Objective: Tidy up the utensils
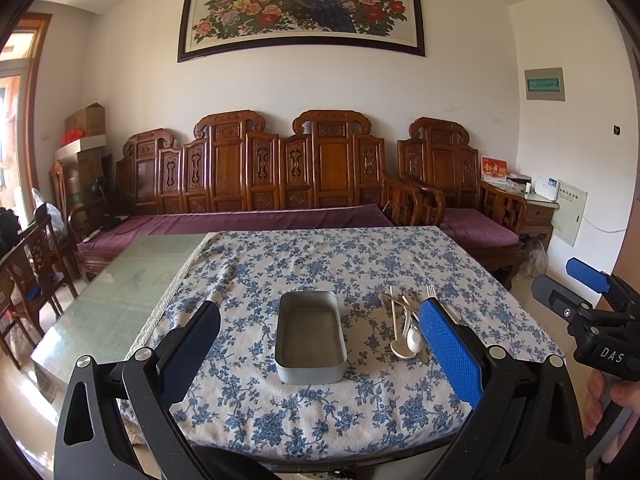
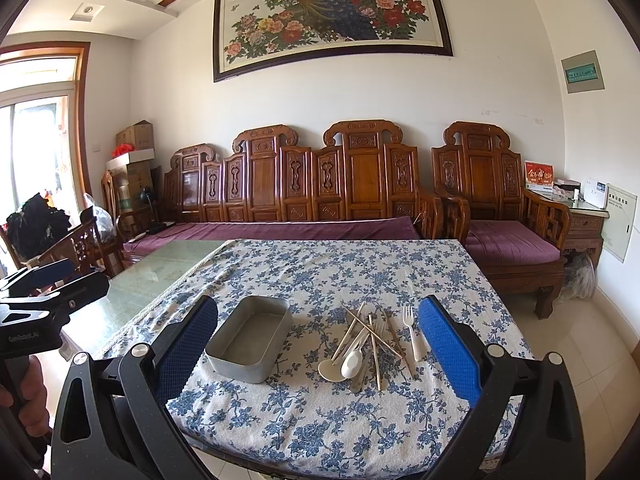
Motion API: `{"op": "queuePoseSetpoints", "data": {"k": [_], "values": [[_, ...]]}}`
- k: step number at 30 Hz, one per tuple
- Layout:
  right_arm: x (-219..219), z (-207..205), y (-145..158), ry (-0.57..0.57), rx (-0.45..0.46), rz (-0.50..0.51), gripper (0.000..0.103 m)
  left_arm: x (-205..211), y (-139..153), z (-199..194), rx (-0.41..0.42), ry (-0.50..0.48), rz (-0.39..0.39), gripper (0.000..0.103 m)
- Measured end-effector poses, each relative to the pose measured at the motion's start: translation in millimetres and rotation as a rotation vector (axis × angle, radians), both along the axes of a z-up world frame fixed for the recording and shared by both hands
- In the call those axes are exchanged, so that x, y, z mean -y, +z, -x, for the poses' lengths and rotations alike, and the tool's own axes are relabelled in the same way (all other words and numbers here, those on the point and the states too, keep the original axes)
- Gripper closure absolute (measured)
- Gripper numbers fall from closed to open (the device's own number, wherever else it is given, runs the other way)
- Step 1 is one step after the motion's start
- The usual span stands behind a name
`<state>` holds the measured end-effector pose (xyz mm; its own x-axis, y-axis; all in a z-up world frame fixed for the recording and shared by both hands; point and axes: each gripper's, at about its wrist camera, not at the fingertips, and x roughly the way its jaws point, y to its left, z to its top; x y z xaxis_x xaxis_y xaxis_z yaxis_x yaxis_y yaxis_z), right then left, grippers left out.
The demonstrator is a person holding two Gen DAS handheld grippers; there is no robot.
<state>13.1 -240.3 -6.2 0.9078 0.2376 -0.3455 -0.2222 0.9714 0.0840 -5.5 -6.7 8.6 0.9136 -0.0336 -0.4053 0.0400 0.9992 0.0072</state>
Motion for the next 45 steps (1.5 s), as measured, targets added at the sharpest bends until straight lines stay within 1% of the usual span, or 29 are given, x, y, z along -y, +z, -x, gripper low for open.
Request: {"op": "queuePoseSetpoints", "data": {"k": [10,16,22,29,35,40,45], "values": [[0,0,0,0.001,0.0,-0.001,0.002,1,0,3,0.003,-0.005,0.001,0.006],[0,0,-2,0.0,-0.007,0.001,0.002,2,-5,0,-0.01,-0.007,0.002,0.006],[1,-8,-10,-0.005,-0.03,0.007,0.002,3,-21,-14,-0.065,-0.004,-0.001,0.006],[10,-28,-32,-0.02,-0.067,0.011,0.002,5,-48,-36,-0.147,-0.029,0.004,0.006],[15,-56,-56,-0.018,-0.112,0.03,0.003,9,-68,-58,-0.204,-0.064,-0.001,0.006],[19,-86,-74,-0.011,-0.15,0.054,0.012,11,-78,-79,-0.236,-0.1,0.004,0.006],[26,-118,-86,-0.006,-0.187,0.063,0.025,14,-88,-103,-0.262,-0.121,-0.008,0.006]]}}
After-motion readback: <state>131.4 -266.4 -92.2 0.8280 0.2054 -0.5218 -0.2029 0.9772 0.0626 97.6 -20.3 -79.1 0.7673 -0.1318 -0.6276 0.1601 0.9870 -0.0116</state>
